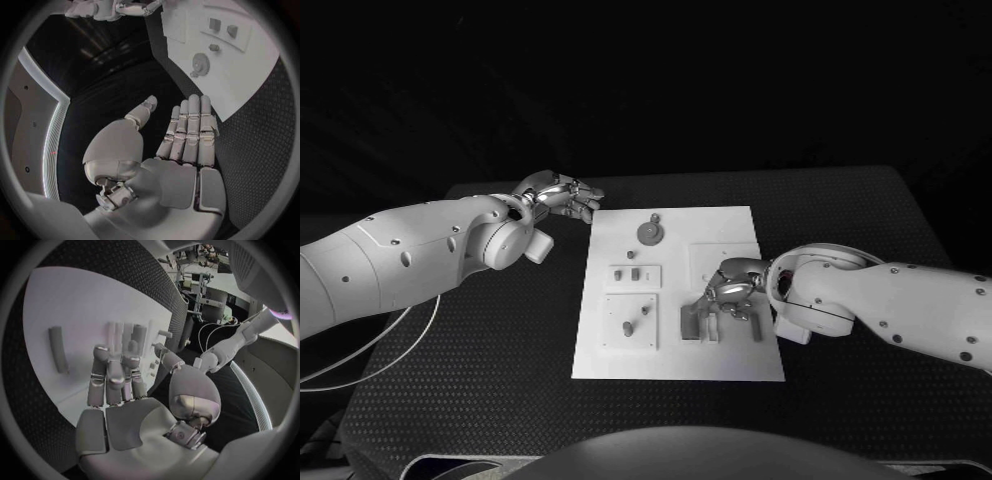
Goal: Assemble the parts on the task board
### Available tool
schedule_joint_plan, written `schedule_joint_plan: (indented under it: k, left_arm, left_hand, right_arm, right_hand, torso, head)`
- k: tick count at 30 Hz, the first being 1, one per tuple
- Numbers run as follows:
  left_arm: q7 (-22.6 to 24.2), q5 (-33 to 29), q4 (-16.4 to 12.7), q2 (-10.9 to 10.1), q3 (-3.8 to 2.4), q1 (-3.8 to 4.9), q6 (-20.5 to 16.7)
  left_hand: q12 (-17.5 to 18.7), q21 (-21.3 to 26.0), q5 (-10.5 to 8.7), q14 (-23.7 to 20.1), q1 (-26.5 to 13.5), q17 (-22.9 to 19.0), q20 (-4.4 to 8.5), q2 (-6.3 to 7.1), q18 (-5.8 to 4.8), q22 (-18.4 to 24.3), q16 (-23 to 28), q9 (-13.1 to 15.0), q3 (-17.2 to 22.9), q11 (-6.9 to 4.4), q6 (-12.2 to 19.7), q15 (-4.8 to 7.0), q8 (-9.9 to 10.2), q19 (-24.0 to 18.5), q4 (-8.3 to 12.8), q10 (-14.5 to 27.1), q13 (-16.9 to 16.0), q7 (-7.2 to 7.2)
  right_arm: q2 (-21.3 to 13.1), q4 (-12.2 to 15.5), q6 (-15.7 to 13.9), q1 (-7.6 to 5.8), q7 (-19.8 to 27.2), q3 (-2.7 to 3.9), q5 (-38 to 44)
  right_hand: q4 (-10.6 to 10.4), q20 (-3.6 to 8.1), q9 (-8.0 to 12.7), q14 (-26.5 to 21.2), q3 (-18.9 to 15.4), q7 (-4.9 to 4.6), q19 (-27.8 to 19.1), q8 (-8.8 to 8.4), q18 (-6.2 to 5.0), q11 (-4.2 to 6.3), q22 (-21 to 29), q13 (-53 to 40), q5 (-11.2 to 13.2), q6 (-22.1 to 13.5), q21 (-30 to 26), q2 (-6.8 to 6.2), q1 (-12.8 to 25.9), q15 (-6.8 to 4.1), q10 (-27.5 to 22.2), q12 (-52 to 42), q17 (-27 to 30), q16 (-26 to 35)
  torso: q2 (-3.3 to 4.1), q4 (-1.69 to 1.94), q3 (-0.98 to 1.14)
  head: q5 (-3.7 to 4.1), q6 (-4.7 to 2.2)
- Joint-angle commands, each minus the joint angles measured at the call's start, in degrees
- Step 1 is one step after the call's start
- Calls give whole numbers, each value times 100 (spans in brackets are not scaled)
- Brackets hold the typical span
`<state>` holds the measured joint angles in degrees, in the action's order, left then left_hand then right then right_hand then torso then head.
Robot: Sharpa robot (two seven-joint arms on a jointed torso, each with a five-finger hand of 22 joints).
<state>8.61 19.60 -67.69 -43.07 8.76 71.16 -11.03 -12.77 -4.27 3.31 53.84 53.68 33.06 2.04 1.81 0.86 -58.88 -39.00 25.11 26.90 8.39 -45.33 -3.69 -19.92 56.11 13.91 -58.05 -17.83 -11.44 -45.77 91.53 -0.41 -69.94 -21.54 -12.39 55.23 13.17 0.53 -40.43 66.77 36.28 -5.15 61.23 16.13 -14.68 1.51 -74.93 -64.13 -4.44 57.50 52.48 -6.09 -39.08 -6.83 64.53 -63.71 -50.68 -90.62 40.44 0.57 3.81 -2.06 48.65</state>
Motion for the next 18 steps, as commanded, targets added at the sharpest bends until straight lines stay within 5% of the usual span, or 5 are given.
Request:
schedule_joint_plan:
  k: [1,7,18]
  left_arm:
    - [53,-28,-4,-1,-5,4,68]
    - [62,-28,8,-8,-4,3,65]
    - [65,-28,16,-9,-3,-6,83]
  left_hand:
    - [38,29,-5,38,-59,8,-4,9,32,8,40,-6,7,14,36,-1,-6,21,-35,40,-7,4]
    - [37,29,-5,38,-61,9,-4,7,32,8,40,-7,7,14,35,-1,-7,21,-37,38,-8,5]
    - [35,28,-5,39,-62,12,-4,5,32,9,42,-7,7,12,32,0,-9,21,-39,34,-10,6]
  right_arm:
    - [-154,6,-203,-60,381,1,85]
    - [-554,7,31,-169,-37,58,429]
    - [-1058,120,688,-170,-534,37,949]
  right_hand:
    - [67,18,5,113,-23,-38,73,-38,-32,-69,-89,-42,-2,-90,26,11,-94,9,17,-82,-105,17]
    - [179,28,-96,232,-61,-2,130,74,-32,-39,-92,-140,-4,51,47,22,-288,-3,32,-250,-267,-4]
    - [120,32,-418,291,-143,123,149,329,-32,77,-88,-128,-6,288,32,22,-278,-94,51,-287,-346,11]
  torso:
    - [-8,-19,8]
    - [-6,-26,20]
    - [1,-6,20]
  head:
    - [40,-57]
    - [88,-126]
    - [198,-165]
